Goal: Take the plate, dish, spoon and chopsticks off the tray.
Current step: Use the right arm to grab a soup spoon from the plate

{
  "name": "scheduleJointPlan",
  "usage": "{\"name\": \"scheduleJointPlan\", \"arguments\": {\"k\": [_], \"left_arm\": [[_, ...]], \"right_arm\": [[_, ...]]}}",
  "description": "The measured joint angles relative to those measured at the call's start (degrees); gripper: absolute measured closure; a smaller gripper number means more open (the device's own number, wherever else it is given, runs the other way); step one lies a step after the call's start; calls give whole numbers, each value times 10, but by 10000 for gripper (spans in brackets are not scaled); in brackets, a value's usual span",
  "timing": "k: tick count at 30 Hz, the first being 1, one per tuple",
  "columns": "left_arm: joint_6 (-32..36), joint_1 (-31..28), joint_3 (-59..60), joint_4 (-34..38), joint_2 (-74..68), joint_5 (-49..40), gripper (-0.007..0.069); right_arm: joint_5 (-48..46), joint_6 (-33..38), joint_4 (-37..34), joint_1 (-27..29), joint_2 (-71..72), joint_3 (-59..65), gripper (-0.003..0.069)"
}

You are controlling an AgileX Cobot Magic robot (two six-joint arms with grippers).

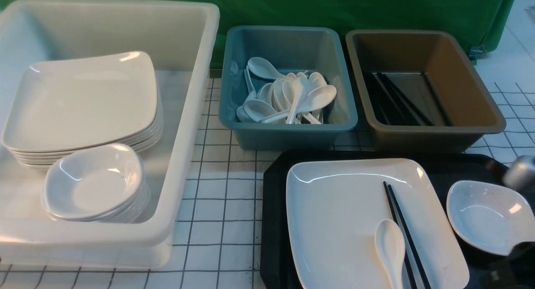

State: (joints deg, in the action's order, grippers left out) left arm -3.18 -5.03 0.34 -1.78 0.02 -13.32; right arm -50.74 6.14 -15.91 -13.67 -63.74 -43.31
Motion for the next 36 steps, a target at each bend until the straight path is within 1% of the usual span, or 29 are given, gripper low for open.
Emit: {"name": "scheduleJointPlan", "arguments": {"k": [2,4,7,10,13,16,19,22,36], "left_arm": [[0,0,0,0,0,0,603],[0,0,0,0,0,0,603],[0,0,0,0,0,0,603],[0,0,0,0,0,0,603],[0,0,0,0,0,0,603],[0,0,0,0,0,0,603],[0,0,0,0,0,0,603],[0,0,0,0,0,0,603],[0,0,0,0,0,0,603]], "right_arm": [[1,13,-16,-23,-28,-3,526],[4,12,-22,-72,-72,-13,470],[19,-32,7,-123,-109,-27,412],[51,-108,43,-165,-140,-38,342],[83,-148,59,-188,-169,-41,260],[116,-163,65,-192,-198,-42,195],[139,-174,69,-192,-224,-42,175],[155,-177,69,-192,-247,-42,170],[197,-179,72,-192,-304,-46,169]]}}
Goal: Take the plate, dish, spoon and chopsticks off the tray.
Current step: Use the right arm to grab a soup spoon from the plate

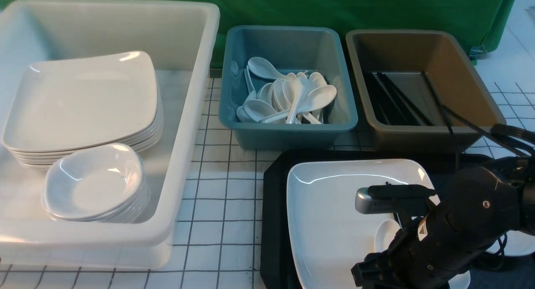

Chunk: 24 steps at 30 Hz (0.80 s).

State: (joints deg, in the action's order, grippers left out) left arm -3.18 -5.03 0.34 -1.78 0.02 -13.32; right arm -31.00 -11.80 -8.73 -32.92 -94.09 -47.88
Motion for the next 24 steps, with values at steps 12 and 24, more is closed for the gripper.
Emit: {"name": "scheduleJointPlan", "arguments": {"k": [12,24], "left_arm": [[0,0,0,0,0,0,603],[0,0,0,0,0,0,603]], "right_arm": [[26,0,0,0,-5,2,232],[55,0,-3,0,-35,-9,242]]}}
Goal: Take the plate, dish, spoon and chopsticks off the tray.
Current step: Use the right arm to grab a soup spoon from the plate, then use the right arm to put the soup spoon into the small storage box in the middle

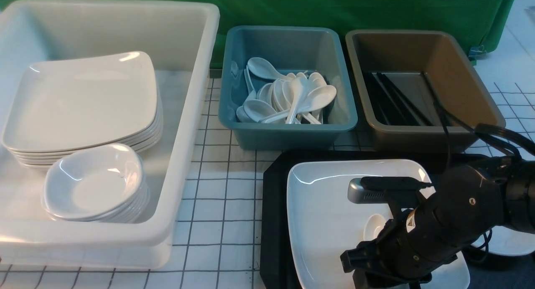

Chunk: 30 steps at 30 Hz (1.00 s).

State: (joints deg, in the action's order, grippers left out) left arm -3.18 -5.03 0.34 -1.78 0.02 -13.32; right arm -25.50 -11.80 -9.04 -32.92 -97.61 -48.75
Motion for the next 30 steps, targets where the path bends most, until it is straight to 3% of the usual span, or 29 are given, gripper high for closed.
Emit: {"name": "scheduleJointPlan", "arguments": {"k": [3,5,9,19,24,30], "left_arm": [[0,0,0,0,0,0,603],[0,0,0,0,0,0,603],[0,0,0,0,0,0,603],[0,0,0,0,0,0,603],[0,0,0,0,0,0,603],[0,0,0,0,0,0,603]], "right_arm": [[3,1,0,0,-1,0,270],[4,2,0,0,-1,0,330],[4,4,-1,1,-3,0,536],[-59,17,0,1,45,8,547],[-101,21,1,1,142,10,547],[-90,24,29,1,234,-8,547]]}}
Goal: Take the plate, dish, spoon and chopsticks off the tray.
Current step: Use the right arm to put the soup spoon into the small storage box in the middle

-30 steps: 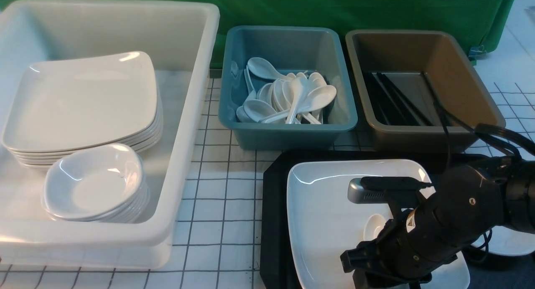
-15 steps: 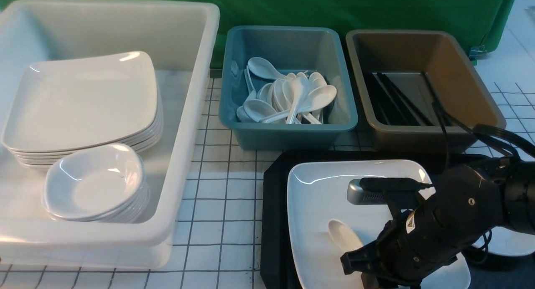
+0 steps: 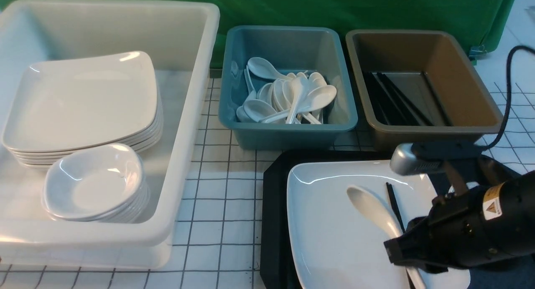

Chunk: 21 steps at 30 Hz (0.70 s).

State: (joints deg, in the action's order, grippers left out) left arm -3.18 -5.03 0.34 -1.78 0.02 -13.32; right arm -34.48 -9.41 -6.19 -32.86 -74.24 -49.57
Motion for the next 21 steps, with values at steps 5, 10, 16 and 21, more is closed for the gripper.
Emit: {"name": "scheduleJointPlan", "arguments": {"k": [5,10,16,21], "left_arm": [[0,0,0,0,0,0,603],[0,0,0,0,0,0,603],[0,0,0,0,0,0,603],[0,0,0,0,0,0,603]], "right_arm": [[29,7,17,35,-15,-78,547],[68,9,16,89,-95,-172,547],[86,9,6,104,-242,-313,544],[119,-16,3,104,-348,-414,537]]}}
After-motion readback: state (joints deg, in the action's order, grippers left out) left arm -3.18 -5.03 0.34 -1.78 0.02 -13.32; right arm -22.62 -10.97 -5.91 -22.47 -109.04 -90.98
